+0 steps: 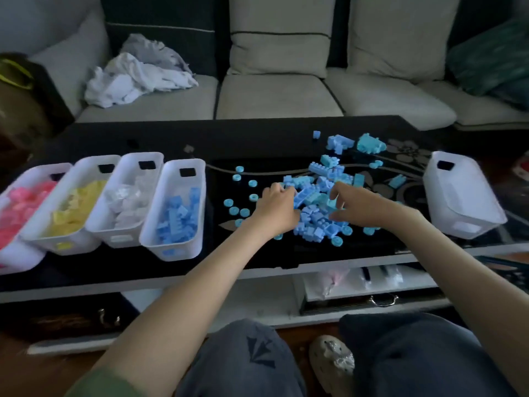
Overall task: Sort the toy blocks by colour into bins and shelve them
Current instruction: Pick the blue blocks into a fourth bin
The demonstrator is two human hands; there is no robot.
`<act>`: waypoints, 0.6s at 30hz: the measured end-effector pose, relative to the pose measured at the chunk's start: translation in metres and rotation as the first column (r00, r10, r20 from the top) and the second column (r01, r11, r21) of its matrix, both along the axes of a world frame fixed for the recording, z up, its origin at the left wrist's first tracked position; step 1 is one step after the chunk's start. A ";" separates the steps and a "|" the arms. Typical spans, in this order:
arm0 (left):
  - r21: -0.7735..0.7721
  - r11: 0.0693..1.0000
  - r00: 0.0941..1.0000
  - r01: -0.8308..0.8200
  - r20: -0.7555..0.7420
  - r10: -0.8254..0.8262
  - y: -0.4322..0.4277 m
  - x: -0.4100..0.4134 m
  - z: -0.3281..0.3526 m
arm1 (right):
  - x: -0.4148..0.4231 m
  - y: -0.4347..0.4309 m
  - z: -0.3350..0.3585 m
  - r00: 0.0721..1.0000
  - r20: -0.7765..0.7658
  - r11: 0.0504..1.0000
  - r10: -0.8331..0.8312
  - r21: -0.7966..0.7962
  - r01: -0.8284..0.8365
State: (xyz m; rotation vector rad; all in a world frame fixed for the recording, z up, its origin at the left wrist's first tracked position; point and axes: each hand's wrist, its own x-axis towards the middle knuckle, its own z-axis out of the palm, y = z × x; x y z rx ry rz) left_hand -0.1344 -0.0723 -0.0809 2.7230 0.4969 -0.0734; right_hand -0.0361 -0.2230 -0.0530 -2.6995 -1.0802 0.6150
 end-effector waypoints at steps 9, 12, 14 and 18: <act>0.217 0.955 0.978 0.204 -0.076 -0.192 -0.016 0.002 -0.014 | -0.010 -0.005 -0.029 0.993 0.026 0.993 0.116 0.025 -0.117; 0.208 0.967 0.989 0.146 -0.014 -0.146 -0.011 0.007 -0.018 | -0.004 0.003 -0.032 0.991 0.079 0.990 0.108 0.087 -0.115; 0.239 0.964 0.992 0.115 0.028 -0.125 -0.007 0.012 -0.017 | 0.002 0.008 -0.034 0.989 0.106 0.987 0.098 0.118 -0.111; 0.242 0.968 0.994 0.071 0.068 -0.090 0.001 0.017 -0.015 | 0.011 0.015 -0.039 0.985 0.150 0.979 0.084 0.171 -0.110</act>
